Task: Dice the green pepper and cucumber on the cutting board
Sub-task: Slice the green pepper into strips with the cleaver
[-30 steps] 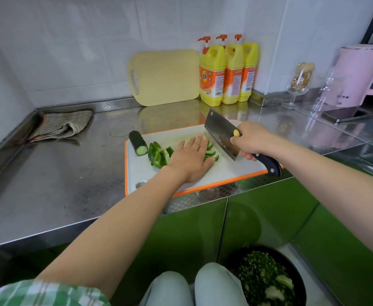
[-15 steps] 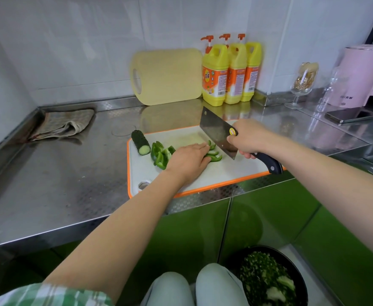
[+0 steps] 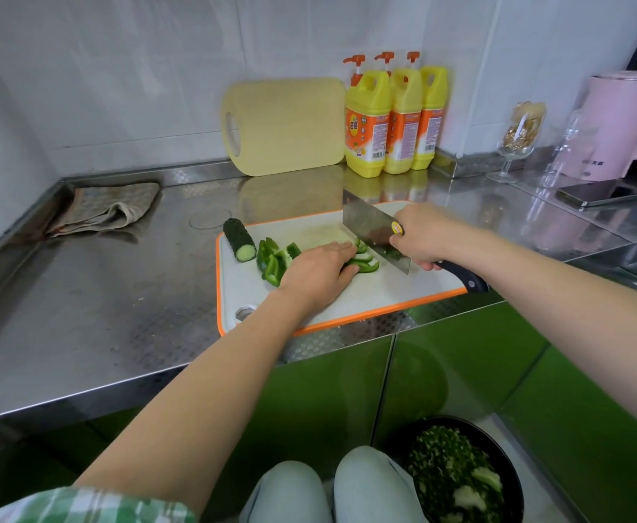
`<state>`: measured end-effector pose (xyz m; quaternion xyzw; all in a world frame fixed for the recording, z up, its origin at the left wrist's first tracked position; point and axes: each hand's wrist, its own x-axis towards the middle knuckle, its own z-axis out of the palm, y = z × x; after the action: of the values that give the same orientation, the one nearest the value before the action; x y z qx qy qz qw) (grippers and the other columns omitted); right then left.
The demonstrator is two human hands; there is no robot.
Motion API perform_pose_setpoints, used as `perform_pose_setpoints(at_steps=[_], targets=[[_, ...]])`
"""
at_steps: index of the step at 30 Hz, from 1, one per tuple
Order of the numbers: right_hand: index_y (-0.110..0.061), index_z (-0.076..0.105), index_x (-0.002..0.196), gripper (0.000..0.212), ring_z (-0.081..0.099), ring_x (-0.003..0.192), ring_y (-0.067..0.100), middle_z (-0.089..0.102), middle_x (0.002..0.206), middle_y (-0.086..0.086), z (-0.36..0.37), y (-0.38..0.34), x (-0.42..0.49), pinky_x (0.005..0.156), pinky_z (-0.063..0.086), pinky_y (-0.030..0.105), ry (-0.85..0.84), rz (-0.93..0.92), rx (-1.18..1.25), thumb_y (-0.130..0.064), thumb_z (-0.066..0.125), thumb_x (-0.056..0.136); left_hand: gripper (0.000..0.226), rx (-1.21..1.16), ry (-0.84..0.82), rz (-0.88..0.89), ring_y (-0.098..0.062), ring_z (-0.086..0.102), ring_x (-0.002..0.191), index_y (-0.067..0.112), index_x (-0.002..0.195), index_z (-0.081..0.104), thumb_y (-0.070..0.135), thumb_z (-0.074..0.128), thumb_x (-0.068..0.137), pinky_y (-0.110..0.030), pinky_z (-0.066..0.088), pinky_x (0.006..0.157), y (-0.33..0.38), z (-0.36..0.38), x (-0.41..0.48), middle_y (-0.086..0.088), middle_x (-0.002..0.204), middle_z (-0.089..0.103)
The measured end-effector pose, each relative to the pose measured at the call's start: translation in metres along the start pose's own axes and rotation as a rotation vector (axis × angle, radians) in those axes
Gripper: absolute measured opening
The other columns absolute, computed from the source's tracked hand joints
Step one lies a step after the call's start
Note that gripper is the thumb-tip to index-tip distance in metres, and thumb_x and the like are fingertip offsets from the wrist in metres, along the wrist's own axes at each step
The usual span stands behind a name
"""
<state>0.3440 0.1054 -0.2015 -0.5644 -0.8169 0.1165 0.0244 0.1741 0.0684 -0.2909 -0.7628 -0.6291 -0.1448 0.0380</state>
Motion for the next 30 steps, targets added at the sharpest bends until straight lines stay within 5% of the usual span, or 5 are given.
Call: perform_pose_setpoints(at_steps=[5,14,19,24,30], targets=[[0.008,0.071,0.085,0.023,0.052,0.041,0.02,0.061,0.052,0.012,0.001,-0.001,-0.001,0.041,0.037,0.021,-0.098,0.01,-0.097,0.0,0.049,0.088,0.044,0.018,0.036,0.019,-0.024,0.048,0.13,0.012,0.138,0.051,0.033,0.045,0.1,-0.034,0.039,0.106,0.0,0.0,0.0,-0.005,0.143,0.05],[-0.002,0.055,0.056,0.032,0.055,0.046,0.026,0.055,0.042,0.011,0.021,-0.004,0.009,0.059,0.052,0.028,0.007,0.075,-0.001,-0.005,0.056,0.088,0.043,0.005,0.051,0.014,-0.027,0.054,0.121,0.011,0.134,0.055,0.033,0.048,0.099,-0.036,0.042,0.101,-0.002,0.002,0.0,-0.006,0.137,0.055],[-0.005,0.051,0.07,0.03,0.054,0.045,0.025,0.057,0.053,0.012,0.017,0.004,0.011,0.05,0.048,0.027,0.092,0.034,0.201,-0.016,0.044,0.097,0.043,0.027,0.063,0.013,-0.027,0.053,0.12,0.011,0.135,0.055,0.034,0.047,0.099,-0.036,0.04,0.102,-0.002,0.002,0.0,-0.006,0.137,0.054],[-0.002,0.065,0.067,0.02,0.055,0.049,0.024,0.058,0.05,0.01,0.003,-0.004,0.006,0.059,0.053,0.032,-0.015,0.025,-0.004,-0.002,0.059,0.086,0.043,0.012,0.067,0.015,-0.028,0.056,0.114,0.011,0.133,0.056,0.034,0.047,0.099,-0.038,0.043,0.098,-0.002,0.003,0.0,-0.005,0.131,0.057],[0.0,0.067,0.078,0.012,0.049,0.047,0.019,0.055,0.056,0.009,0.012,-0.006,0.003,0.048,0.039,0.021,-0.067,0.058,-0.038,-0.002,0.059,0.087,0.043,0.002,0.052,0.011,-0.027,0.055,0.116,0.011,0.135,0.055,0.034,0.046,0.099,-0.038,0.043,0.098,-0.002,0.004,0.0,-0.004,0.133,0.056]])
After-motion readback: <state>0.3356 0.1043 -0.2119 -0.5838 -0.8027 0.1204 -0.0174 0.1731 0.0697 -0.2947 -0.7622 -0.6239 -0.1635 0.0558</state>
